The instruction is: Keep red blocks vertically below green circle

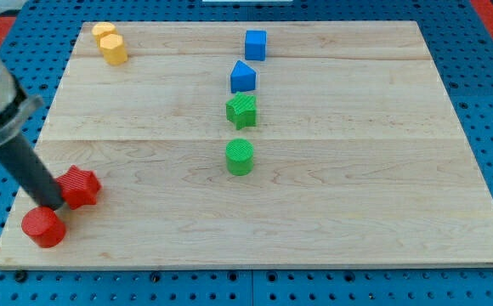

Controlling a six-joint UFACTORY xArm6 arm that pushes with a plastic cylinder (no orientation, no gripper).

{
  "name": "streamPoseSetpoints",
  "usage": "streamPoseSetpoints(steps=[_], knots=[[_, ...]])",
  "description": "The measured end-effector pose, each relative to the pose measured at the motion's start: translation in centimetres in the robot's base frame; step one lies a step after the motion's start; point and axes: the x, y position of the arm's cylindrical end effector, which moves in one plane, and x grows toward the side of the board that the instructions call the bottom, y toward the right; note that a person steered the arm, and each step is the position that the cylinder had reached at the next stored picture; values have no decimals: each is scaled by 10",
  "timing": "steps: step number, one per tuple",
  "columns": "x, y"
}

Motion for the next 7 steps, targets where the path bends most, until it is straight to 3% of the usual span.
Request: streamPoseSetpoints(steps=[1,2,3,5,6,7], knots=[[-19,36],[-25,-4],[-52,19],[-42,126],[-36,66],[-15,91]])
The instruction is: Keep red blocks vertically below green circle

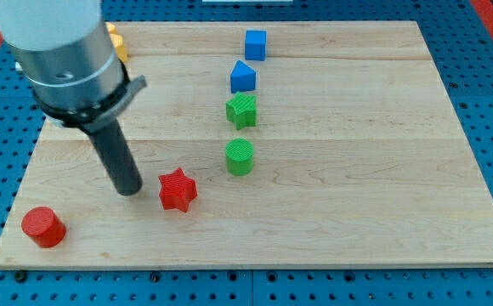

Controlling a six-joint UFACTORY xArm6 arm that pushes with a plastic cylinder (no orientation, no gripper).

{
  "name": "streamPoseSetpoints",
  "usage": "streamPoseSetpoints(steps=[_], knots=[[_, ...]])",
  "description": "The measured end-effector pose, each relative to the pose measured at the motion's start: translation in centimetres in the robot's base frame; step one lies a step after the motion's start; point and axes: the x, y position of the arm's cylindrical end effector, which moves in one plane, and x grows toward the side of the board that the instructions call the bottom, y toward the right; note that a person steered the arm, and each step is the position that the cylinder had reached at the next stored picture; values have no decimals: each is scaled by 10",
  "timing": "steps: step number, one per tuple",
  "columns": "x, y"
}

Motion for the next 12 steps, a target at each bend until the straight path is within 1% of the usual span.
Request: streamPoseSetpoints(steps=[1,2,3,4,5,6,8,9,10,11,12], knots=[[0,63],[0,75],[-7,-11],[-18,-112],[-15,-170],[19,-170],[33,-145],[33,-99],[37,-131],[64,-131],[66,-54]])
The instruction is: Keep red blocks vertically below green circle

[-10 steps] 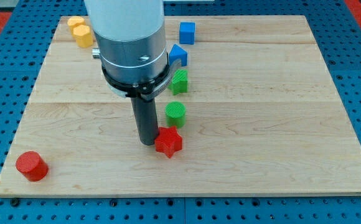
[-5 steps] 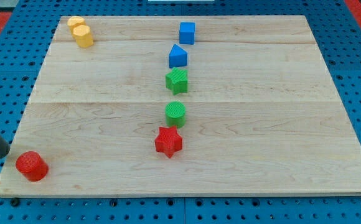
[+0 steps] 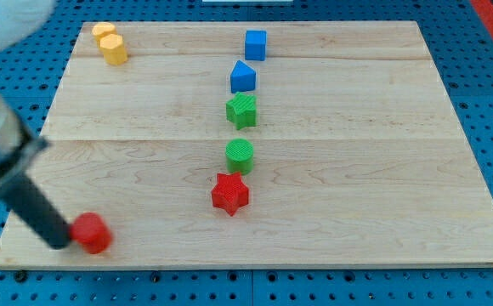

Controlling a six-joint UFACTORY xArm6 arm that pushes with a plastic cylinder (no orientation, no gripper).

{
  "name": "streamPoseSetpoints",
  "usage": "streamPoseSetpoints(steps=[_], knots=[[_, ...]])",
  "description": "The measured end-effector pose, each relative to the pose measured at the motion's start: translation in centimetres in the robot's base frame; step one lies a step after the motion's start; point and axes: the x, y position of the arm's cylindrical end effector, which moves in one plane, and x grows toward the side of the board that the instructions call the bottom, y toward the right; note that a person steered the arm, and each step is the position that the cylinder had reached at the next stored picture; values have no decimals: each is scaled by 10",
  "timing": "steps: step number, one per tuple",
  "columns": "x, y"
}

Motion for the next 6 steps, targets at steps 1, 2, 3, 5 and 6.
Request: streamPoseSetpoints(steps=[1,2,3,5,6], knots=[[-5,77],[-8,147],[-8,151],[16,131],[26,215]])
